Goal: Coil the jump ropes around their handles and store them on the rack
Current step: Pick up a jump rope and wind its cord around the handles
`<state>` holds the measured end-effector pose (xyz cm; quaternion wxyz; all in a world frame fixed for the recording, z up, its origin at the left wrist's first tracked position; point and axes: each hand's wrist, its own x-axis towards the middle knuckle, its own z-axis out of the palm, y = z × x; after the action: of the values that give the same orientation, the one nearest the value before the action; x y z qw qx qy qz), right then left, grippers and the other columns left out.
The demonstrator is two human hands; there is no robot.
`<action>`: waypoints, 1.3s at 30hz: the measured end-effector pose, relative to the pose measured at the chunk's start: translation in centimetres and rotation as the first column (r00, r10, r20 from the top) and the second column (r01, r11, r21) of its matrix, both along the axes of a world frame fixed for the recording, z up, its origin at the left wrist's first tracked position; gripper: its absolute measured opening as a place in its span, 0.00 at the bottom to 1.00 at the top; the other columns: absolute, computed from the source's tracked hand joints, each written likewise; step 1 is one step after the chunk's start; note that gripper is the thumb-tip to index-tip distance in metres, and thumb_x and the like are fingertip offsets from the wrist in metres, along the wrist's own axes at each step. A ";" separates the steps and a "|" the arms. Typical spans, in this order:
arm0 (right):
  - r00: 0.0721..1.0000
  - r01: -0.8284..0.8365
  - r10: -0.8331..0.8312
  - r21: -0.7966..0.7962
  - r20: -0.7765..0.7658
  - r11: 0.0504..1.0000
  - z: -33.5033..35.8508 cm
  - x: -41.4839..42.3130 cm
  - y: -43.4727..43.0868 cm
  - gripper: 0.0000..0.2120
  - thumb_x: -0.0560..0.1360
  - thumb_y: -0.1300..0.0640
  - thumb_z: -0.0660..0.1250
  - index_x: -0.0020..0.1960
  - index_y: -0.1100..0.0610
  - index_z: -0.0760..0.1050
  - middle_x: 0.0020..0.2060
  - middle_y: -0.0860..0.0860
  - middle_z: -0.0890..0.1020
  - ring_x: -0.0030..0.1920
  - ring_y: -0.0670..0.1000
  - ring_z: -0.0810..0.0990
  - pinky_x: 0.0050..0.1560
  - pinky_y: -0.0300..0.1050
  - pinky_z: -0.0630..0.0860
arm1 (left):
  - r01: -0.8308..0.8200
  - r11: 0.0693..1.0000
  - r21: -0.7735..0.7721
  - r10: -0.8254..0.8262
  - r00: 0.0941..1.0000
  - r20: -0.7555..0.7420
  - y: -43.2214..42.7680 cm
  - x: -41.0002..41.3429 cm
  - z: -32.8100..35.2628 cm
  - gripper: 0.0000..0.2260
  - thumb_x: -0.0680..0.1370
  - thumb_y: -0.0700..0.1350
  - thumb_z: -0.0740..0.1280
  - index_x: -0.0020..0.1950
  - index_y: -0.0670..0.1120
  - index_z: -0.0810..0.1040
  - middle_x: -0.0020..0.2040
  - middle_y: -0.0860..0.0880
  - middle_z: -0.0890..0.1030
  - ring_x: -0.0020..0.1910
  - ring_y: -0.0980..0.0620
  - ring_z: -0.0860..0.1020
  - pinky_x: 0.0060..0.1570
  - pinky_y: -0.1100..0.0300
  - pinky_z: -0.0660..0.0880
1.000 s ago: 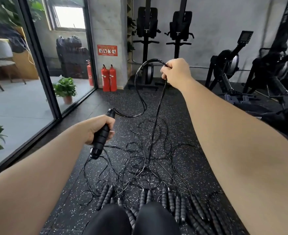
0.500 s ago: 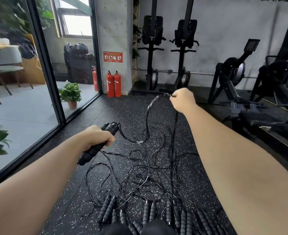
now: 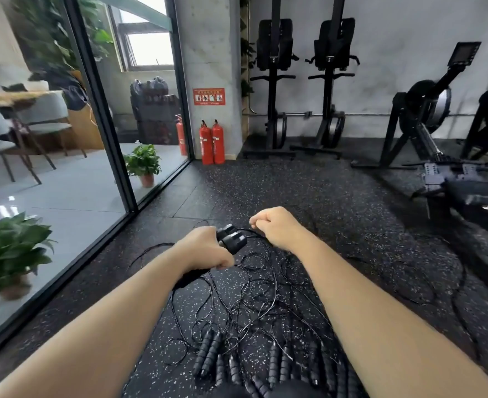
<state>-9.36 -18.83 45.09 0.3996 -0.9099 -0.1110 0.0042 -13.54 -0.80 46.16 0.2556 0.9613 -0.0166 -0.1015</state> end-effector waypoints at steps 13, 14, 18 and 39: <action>0.983 0.128 -0.140 0.109 0.115 0.986 -3.0 -2.2 -1.7 0.28 0.78 0.40 0.61 0.27 0.53 0.57 0.22 0.48 0.62 0.25 0.50 0.62 0.33 0.46 0.61 | 0.001 0.989 -0.145 0.006 0.999 0.045 0.3 -3.1 -3.0 0.21 0.54 0.50 0.70 0.45 0.48 0.73 0.38 0.52 0.78 0.35 0.53 0.76 0.32 0.61 0.71; 0.977 0.133 -0.149 0.110 0.152 0.985 -2.6 -2.2 -1.8 0.28 0.78 0.40 0.61 0.27 0.54 0.58 0.22 0.48 0.62 0.25 0.50 0.62 0.33 0.46 0.61 | 0.002 0.984 -0.180 0.008 0.999 0.050 0.0 -3.6 -3.2 0.21 0.55 0.51 0.70 0.45 0.49 0.72 0.38 0.53 0.77 0.34 0.54 0.75 0.33 0.61 0.70; 0.944 0.177 -0.221 0.188 0.245 0.966 -1.6 -2.0 -2.0 0.28 0.79 0.42 0.60 0.26 0.55 0.58 0.21 0.49 0.63 0.25 0.51 0.62 0.32 0.47 0.62 | 0.013 0.947 -0.322 0.023 0.994 0.106 -1.4 -5.4 -3.4 0.20 0.57 0.52 0.69 0.46 0.52 0.69 0.38 0.54 0.76 0.34 0.54 0.72 0.34 0.59 0.69; 0.874 0.129 -0.313 0.444 0.371 0.887 1.9 -3.6 -1.3 0.29 0.77 0.50 0.65 0.23 0.55 0.56 0.20 0.50 0.60 0.25 0.51 0.59 0.30 0.48 0.61 | 0.154 0.683 -0.714 -0.283 0.957 -0.065 -1.8 -9.0 -0.5 0.33 0.57 0.52 0.81 0.54 0.44 0.68 0.47 0.40 0.82 0.35 0.48 0.82 0.39 0.57 0.78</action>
<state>-12.96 -20.13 47.01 0.5423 -0.7915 -0.0880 -0.2676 -22.51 -2.59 45.65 0.5879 0.7702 -0.1469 -0.1989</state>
